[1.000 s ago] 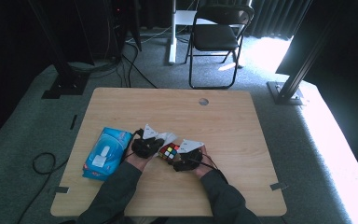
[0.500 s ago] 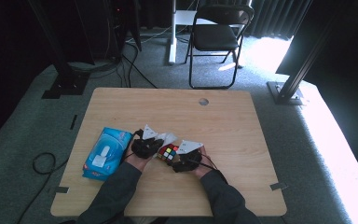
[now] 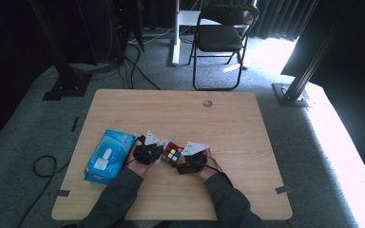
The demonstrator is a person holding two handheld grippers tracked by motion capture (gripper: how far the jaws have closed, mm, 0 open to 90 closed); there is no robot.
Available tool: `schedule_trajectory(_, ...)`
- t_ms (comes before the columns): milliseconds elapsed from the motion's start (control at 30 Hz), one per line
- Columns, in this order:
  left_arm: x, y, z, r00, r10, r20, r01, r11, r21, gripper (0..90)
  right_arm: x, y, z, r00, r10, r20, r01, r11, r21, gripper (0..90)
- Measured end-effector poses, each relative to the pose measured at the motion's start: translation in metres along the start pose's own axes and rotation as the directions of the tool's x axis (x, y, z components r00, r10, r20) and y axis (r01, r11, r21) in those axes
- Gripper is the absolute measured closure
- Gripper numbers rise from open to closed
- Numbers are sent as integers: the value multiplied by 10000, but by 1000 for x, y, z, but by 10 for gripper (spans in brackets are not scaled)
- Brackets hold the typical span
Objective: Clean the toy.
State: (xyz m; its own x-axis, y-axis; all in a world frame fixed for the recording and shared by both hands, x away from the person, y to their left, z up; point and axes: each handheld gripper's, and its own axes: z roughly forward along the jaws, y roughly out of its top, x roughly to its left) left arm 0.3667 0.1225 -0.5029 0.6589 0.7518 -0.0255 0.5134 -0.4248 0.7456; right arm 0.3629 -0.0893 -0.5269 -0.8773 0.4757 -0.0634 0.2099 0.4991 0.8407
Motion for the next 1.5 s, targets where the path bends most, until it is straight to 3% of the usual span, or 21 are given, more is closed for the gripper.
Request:
schedule_trajectory(400,-1,-8,-1,9999,-88,-65,88,9999,102,878,-3,0,-2,9998,169,118,-169,9999,-31,340)
schedule_trajectory(733,-8,-5,-12,10000,54,-5,-54,9998,-196,878,-5,-2,0,9992,263,311,-267,9995,138,340)
schedule_trajectory(1233,-6,-1,-17,9999,-44,113,50,9985,-545,877,-2,-3,1,9999,104,87,-106,9996,258,340)
schedule_trajectory(1500,-3,-3,-13,9998,-161,148,167,9989,-433,877,1,0,-1,10000,-46,31,46,10000,76,340)
